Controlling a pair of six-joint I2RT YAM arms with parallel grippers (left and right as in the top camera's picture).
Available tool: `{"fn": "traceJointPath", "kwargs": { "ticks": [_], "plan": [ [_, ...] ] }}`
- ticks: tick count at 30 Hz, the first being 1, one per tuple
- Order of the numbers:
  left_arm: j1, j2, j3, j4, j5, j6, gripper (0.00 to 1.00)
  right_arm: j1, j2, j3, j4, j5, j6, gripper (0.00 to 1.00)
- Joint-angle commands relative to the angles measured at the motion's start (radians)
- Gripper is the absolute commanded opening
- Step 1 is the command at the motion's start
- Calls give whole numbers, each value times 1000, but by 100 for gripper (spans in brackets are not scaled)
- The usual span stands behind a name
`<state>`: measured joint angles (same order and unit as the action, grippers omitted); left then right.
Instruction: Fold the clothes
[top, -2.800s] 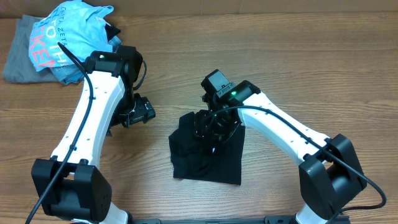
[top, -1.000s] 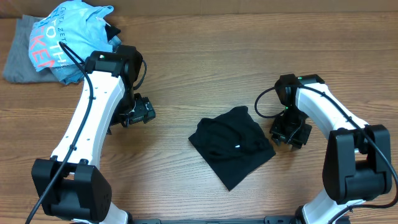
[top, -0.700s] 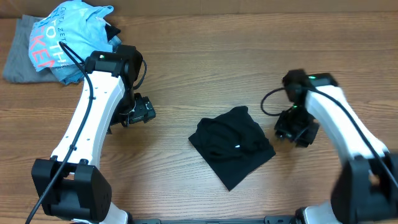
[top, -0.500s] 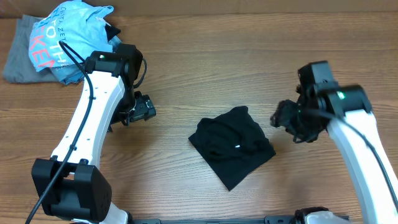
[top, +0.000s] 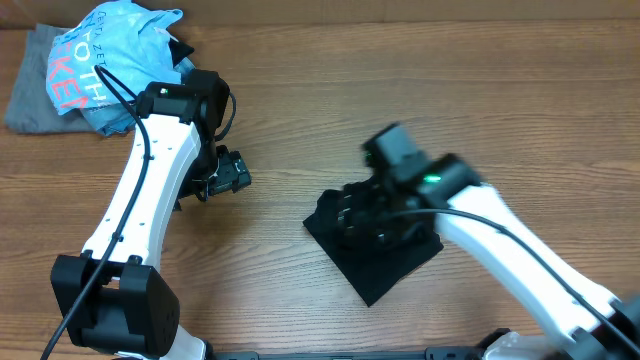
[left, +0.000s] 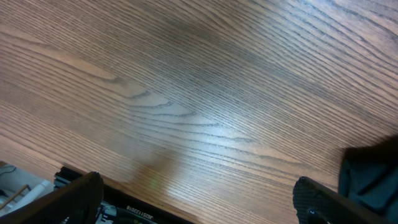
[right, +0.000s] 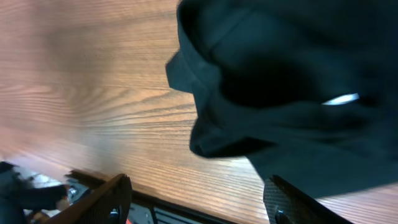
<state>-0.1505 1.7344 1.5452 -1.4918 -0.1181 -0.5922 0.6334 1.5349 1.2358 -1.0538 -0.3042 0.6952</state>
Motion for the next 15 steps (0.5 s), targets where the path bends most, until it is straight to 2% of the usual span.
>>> {"fn": "traceJointPath", "kwargs": {
  "ticks": [1,11,15],
  "plan": [
    [0,-1,-7,-1,-19,21,100,69,93,-13,23,52,124,73],
    [0,-1,-7,0,-18,32,100,94,186,-13,37,120,170,71],
    [0,-1,-7,1,-13,32,100,94,186,-13,40,152,171,64]
  ]
}}
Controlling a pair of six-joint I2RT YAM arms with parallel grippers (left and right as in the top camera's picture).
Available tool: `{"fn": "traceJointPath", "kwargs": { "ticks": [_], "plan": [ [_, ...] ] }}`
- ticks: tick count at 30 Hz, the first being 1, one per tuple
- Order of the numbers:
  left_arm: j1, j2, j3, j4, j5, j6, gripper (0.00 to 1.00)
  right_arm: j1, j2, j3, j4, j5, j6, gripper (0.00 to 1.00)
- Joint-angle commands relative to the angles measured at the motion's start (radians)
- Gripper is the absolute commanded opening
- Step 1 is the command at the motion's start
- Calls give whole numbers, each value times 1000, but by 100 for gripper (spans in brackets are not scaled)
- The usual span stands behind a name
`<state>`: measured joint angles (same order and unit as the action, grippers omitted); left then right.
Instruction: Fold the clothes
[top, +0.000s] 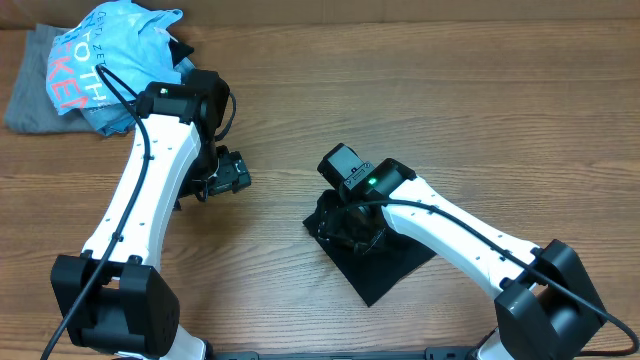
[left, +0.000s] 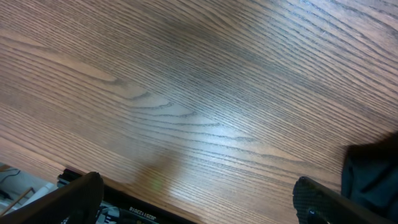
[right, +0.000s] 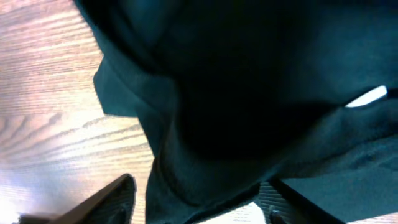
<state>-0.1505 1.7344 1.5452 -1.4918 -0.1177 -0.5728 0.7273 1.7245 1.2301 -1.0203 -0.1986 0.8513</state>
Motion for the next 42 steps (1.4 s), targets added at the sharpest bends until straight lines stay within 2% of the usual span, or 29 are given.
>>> {"fn": "traceJointPath", "kwargs": {
  "ticks": [1,6,10,15,22,28,35,37,38,39,40,41,42],
  "plan": [
    [0,-1,-7,1,-13,12,100,0,-3,-7,8,52,18,61],
    [0,-1,-7,-2,-13,13,100,0,4,-9,20,53,18,45],
    [0,-1,-7,-3,-13,17,100,0,4,-21,11,66,18,5],
    [0,-1,-7,-2,-13,20,100,0,-2,-8,-84,79,17,4],
    [0,-1,-7,1,-13,20,100,4,-18,3,-344,169,15,4],
    [0,-1,-7,1,-13,20,100,4,-18,-64,-365,208,22,4],
    [0,-1,-7,2,-13,22,100,2,-24,-101,-472,371,182,4],
    [0,-1,-7,3,-13,24,100,2,-42,-101,-510,405,217,4],
    [0,-1,-7,5,-13,24,100,2,-52,-101,-516,406,219,7],
    [0,-1,-7,6,-13,24,100,2,-61,-100,-519,406,219,16],
    [0,-1,-7,7,-13,24,100,2,-73,-101,-523,409,215,33],
    [0,-1,-7,8,-13,24,100,2,-88,-100,-534,424,216,54],
    [0,-1,-7,8,-13,24,100,2,-101,-100,-541,438,216,64]
  ]
}}
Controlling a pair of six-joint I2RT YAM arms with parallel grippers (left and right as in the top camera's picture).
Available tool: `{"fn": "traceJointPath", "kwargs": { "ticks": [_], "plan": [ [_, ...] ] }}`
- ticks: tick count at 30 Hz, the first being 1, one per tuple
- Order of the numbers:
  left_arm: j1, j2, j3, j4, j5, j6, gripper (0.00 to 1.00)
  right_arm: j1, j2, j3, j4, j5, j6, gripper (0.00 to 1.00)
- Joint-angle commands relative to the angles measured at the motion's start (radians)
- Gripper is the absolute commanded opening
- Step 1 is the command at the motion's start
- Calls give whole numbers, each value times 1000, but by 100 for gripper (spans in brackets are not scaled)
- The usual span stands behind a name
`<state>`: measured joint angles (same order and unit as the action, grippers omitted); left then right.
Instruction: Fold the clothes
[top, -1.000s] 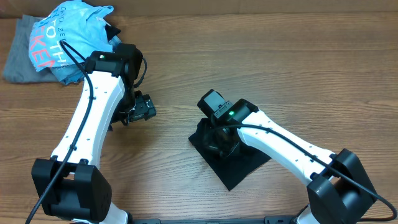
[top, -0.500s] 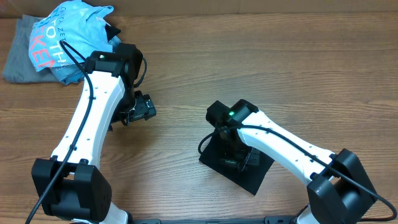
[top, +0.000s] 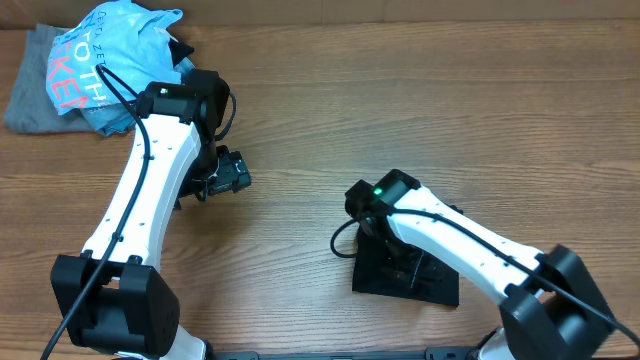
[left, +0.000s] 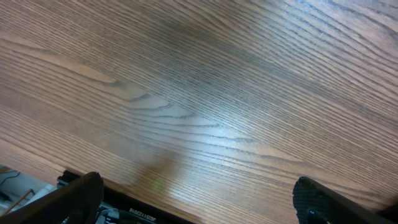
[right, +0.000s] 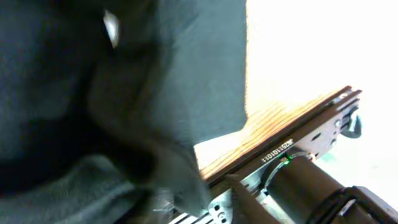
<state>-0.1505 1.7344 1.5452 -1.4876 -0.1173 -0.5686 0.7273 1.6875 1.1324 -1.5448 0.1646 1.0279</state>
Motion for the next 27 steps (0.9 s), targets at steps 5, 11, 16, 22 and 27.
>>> {"fn": "traceJointPath", "kwargs": {
  "ticks": [5,11,16,22,27],
  "plan": [
    [0,-1,-7,3,-13,23,100,-50,-171,23,-13,106,38,90],
    [0,-1,-7,4,-12,23,100,-200,-272,35,150,51,-234,100],
    [0,-1,-7,0,6,24,100,-343,-258,-13,304,-129,-433,88],
    [0,-1,-7,2,6,24,100,-415,-253,-62,377,-148,-460,81],
    [0,-1,-7,1,6,24,100,-455,-245,-140,481,-223,-461,65]
  ]
}}
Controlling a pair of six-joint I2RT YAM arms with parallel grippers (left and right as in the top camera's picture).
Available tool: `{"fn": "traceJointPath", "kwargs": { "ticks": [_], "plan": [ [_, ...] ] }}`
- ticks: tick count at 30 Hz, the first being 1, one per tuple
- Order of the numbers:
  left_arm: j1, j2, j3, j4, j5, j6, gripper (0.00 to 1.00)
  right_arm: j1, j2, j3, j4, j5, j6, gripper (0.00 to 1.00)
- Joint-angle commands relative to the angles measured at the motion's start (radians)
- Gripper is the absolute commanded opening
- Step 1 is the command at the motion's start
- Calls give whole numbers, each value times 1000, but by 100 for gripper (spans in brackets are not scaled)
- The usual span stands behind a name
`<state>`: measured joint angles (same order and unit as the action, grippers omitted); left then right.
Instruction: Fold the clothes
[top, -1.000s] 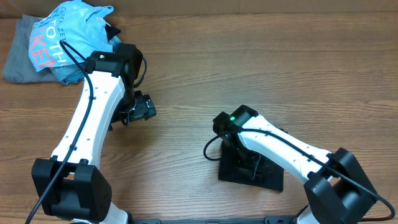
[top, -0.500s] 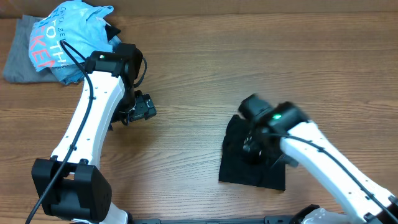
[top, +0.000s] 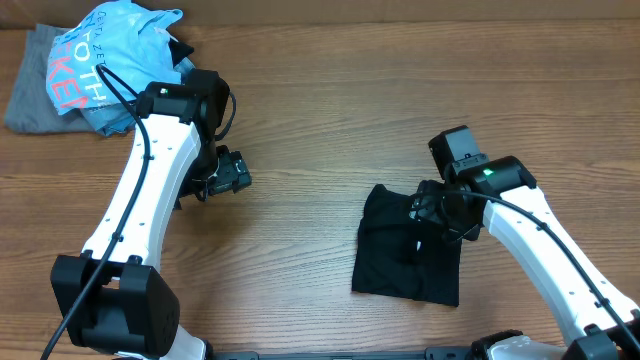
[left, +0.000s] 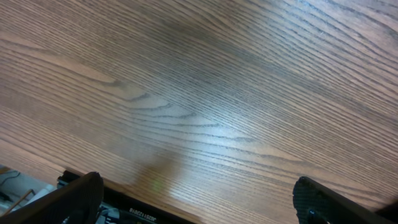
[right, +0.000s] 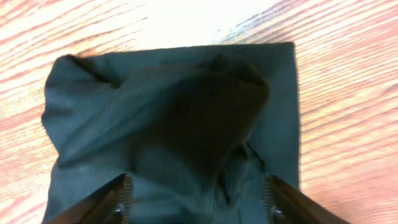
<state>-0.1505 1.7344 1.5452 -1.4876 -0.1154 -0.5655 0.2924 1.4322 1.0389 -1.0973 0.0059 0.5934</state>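
Note:
A black garment (top: 400, 255) lies folded in a rough rectangle at the front right of the table, its top part bunched and rumpled. My right gripper (top: 432, 218) hovers over its upper right part. In the right wrist view the black garment (right: 174, 124) fills the middle, and the right gripper (right: 199, 205) is open with nothing between its fingers (right: 118, 199). My left gripper (top: 228, 176) hangs over bare wood left of centre, far from the garment. The left gripper (left: 199, 205) is open and empty.
A pile of clothes sits at the back left corner: a light blue printed shirt (top: 105, 60) on top of a grey garment (top: 30, 95). The left arm (top: 150, 180) stands just in front of it. The wooden table (top: 330, 100) runs between.
My right gripper was low at the garment's left side, its camera pressed close to the cloth. It now stands open over the garment's upper right. The garment's top now reaches further back. The left arm is unchanged.
The black garment first lay as a diamond near the table's middle with my right gripper over it. Then the gripper sat at its left corner. Later the garment lay squared and further to the front right. Now the gripper is open above it. The left arm stayed put.

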Motion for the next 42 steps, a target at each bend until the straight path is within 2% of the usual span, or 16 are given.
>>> {"fn": "traceJointPath", "kwargs": {
  "ticks": [1,4,7,8,11,14,17,21,22,23,26,31,35,38,42],
  "plan": [
    [0,-1,-7,1,4,21,100,-21,13,-61,52,-68,-26,60],
    [0,-1,-7,1,4,21,100,-27,26,-87,86,-68,-26,48],
    [0,-1,-7,1,4,36,100,-33,45,-87,102,-63,-26,18],
    [0,-1,-7,1,4,35,100,-37,45,-86,110,-55,-26,4],
    [0,-1,-7,1,4,35,100,-49,44,-39,73,-41,-54,4],
    [0,-1,-7,3,4,36,100,-67,43,98,-35,-42,-107,4],
    [0,-1,-7,5,4,35,100,-92,44,211,-66,-30,-182,4],
    [0,-1,-7,3,4,35,100,-136,62,213,-13,62,-176,11],
    [0,-1,-7,3,4,36,100,-146,74,206,-11,85,-166,21],
    [0,-1,-7,2,4,36,100,-156,89,199,-8,102,-149,45],
    [0,-1,-7,2,4,39,100,-179,147,184,-10,106,-144,68],
    [0,-1,-7,0,4,50,100,-197,167,190,-85,105,-71,69],
    [0,-1,-7,0,4,50,100,-196,153,212,-192,48,-70,69],
    [0,-1,-7,7,4,50,100,-190,144,211,-274,-122,-191,69],
    [0,-1,-7,12,5,50,100,-167,145,187,-289,-193,-289,69]
  ]
}}
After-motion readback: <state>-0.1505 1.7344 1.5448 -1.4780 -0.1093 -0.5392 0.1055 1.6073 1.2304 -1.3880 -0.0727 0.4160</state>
